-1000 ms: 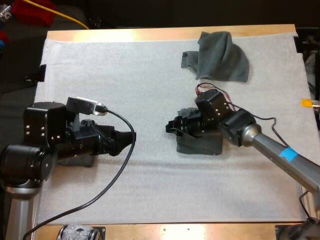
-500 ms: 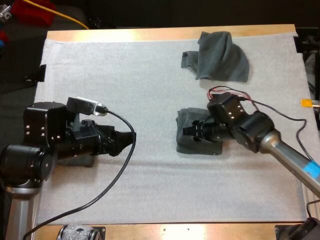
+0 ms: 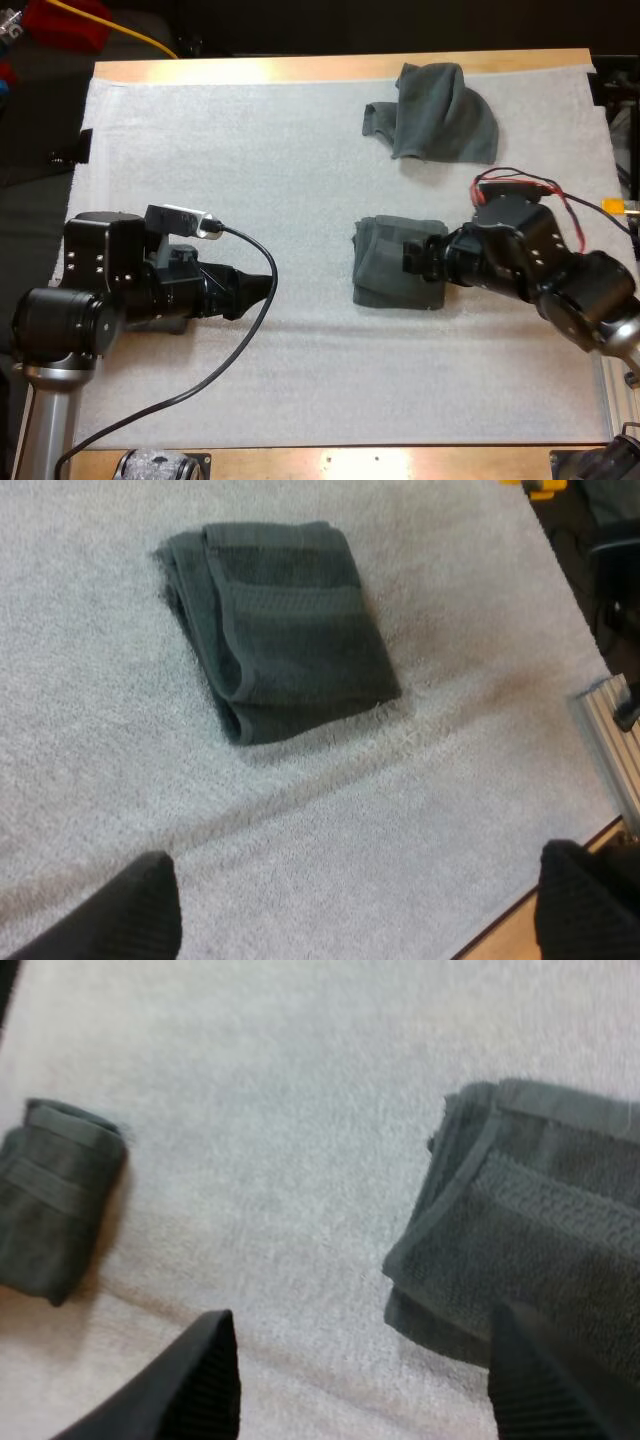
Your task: Pick towel from pile, fold and stack
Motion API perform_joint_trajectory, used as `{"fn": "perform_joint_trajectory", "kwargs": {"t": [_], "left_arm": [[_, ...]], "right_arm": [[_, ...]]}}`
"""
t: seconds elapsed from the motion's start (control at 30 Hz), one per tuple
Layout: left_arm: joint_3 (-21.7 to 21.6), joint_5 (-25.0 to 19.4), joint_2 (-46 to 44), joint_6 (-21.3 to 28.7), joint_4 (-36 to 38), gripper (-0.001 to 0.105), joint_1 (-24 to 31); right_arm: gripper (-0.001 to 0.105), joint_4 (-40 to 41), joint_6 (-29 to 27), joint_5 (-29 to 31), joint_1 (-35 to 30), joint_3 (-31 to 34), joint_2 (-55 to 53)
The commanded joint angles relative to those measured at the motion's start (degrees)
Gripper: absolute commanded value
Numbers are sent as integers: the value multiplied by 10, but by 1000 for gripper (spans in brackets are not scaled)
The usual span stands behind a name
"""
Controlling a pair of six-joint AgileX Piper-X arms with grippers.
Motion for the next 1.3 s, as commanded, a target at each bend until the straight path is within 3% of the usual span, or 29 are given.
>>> {"fn": "perform_joint_trajectory", "kwargs": {"t": [0.0, 0.23, 0.43, 0.73, 1.0, 1.27], "left_arm": [[5, 10, 2, 0, -13, 71, -1], [36, 31, 3, -5, -63, 71, -3], [65, 30, 3, -43, -121, 71, -3], [77, 27, 46, -72, -166, 71, -23], [77, 26, 148, -77, -210, 71, -77], [77, 50, 250, -119, -298, 71, -89]], "right_arm": [[54, 1, -1, 4, -1, -5, -11], [54, 1, -1, -4, -1, -5, -13], [74, 1, -1, -4, -1, -5, -13], [74, 1, -1, -4, -1, -5, -13], [74, 1, -1, -4, -1, -5, -13], [74, 15, -1, -4, -1, -5, -13]]}}
